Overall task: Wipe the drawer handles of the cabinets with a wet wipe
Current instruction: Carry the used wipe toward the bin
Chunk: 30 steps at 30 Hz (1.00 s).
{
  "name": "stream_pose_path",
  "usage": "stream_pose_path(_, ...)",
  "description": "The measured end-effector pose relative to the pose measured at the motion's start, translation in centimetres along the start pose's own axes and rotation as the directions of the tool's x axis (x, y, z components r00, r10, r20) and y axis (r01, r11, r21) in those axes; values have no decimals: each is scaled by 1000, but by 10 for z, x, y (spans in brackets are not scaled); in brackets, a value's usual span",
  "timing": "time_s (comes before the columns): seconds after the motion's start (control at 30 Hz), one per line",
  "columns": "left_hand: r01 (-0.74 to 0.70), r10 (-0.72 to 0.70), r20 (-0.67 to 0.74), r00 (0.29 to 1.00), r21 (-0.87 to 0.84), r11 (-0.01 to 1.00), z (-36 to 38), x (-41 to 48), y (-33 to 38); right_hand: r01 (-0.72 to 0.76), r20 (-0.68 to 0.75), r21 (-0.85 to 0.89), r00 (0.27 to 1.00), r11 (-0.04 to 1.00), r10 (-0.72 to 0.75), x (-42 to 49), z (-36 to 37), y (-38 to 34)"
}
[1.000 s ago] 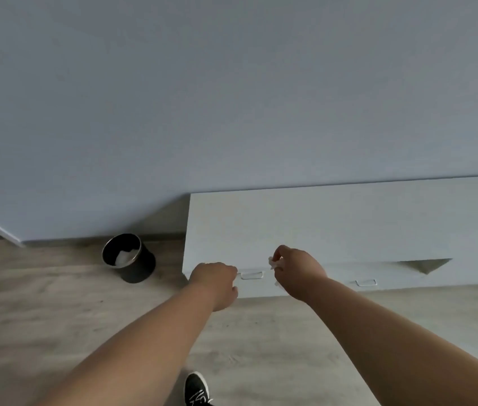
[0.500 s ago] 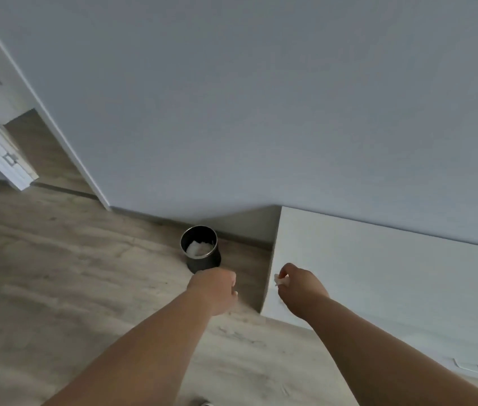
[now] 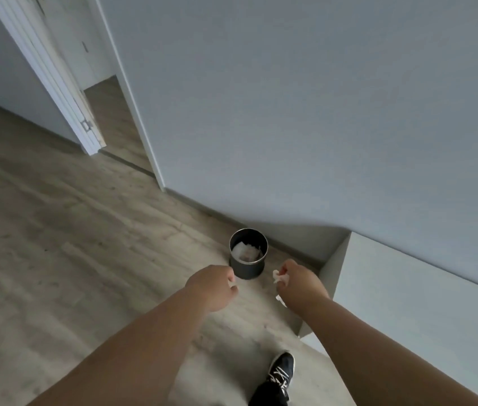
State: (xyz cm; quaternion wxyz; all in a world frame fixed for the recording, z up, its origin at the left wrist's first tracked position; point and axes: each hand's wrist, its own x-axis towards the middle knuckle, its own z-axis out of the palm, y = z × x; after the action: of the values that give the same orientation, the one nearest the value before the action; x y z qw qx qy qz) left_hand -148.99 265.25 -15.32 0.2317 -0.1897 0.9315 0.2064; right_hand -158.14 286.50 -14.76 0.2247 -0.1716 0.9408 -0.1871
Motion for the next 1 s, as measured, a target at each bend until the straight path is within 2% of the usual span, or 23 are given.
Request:
stream_pose_path(0.1, 16, -15, 12, 1000, -25, 1000, -8, 25, -7, -7, 4, -3, 1000, 1000, 7, 33, -5, 0)
stream_pose_path(0.33, 42, -42, -5, 999, 36, 998, -52, 106, -4, -29, 65, 15, 997, 999, 28, 127, -23, 4)
stream_pose_path(0.5, 60, -60, -34, 998, 5, 998, -89, 169, 13, 62, 139, -57, 989, 996, -54, 194, -47, -2)
stream_pose_path(0.7, 38, -43, -63, 997, -72, 997, -111, 222, 32, 30, 134, -54, 991, 998, -23, 258, -76, -19)
stream_pose_path(1.0, -72, 73, -5, 997, 88, 994, -161, 307, 0, -84, 93, 7, 992, 996, 83, 328, -81, -60)
